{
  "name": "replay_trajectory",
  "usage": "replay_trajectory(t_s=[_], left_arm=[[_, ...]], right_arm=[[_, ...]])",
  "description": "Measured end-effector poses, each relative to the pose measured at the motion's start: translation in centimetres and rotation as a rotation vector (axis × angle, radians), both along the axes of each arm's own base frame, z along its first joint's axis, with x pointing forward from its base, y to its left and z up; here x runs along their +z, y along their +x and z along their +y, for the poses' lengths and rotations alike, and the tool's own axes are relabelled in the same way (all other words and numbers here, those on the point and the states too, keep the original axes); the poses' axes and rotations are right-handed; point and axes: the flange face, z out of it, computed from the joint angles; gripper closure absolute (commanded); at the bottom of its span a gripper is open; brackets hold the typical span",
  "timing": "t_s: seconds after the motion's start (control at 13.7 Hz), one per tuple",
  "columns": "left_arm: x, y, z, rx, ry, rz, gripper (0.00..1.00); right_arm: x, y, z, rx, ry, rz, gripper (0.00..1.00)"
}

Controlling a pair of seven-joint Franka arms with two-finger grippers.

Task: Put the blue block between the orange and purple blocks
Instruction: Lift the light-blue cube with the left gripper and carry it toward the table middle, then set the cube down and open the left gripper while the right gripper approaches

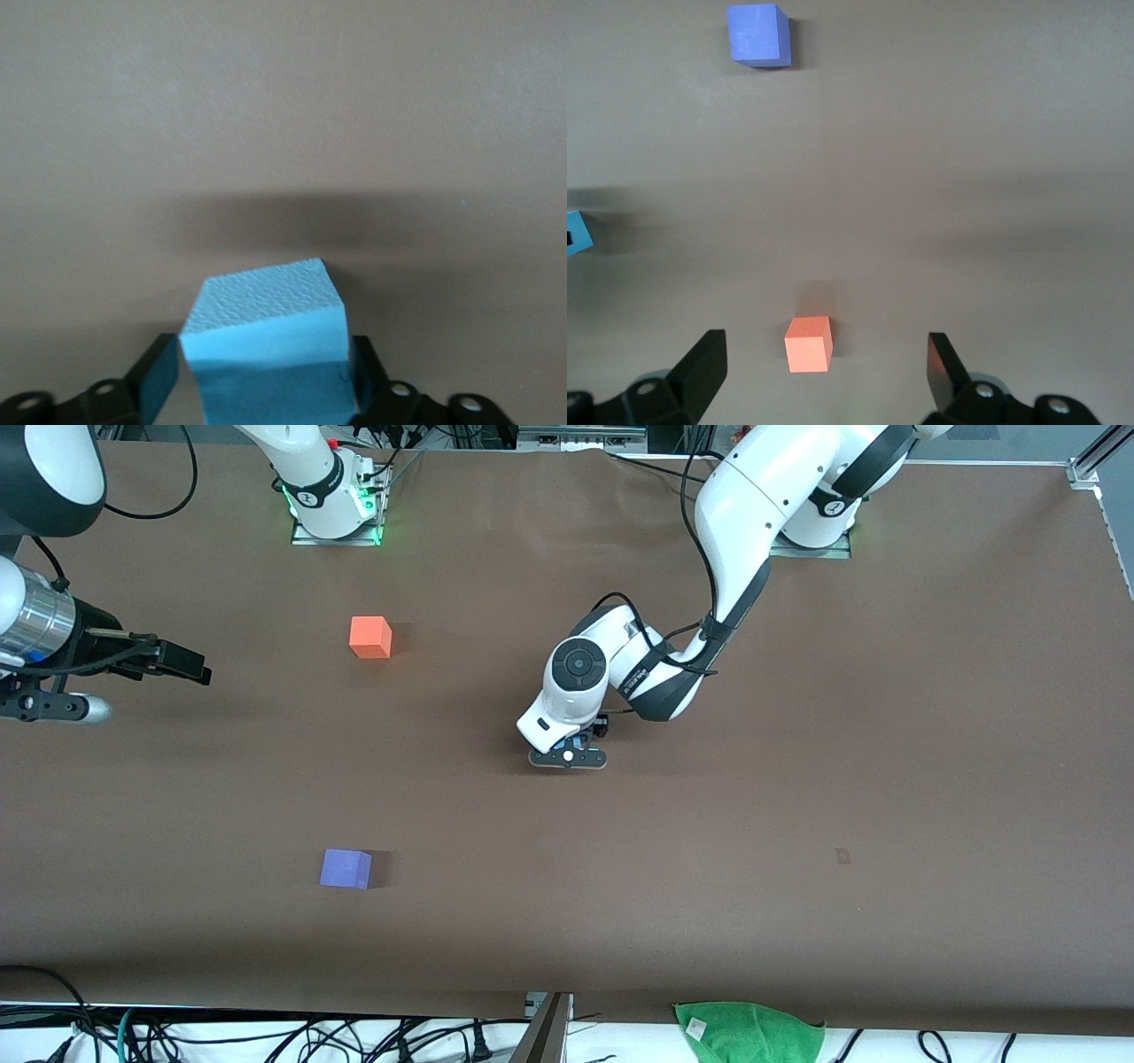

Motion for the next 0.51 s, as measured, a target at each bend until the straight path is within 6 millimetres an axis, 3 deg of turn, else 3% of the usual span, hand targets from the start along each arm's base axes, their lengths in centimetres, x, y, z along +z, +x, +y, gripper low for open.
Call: replay_trajectory(t_s=[0.22,0.36,0.51], left_arm=[[4.5,0.1,0.6,-0.011,0.05,0.016,0.0],[10.0,0.3,2.0,-0.005,0.098,0.028,0.0],[16.6,1.2,5.4,0.031,0.147,0.035,0.0]], right_arm=[[-0.2,0.1,-0.1,-0.001,-0.001,0.004,0.0],[-1.0,0.3,-0.1,-0.002,-0.002,0.018,0.0],[-2.1,0.7,0.1,0.0,-0.003,0.036,0.0]])
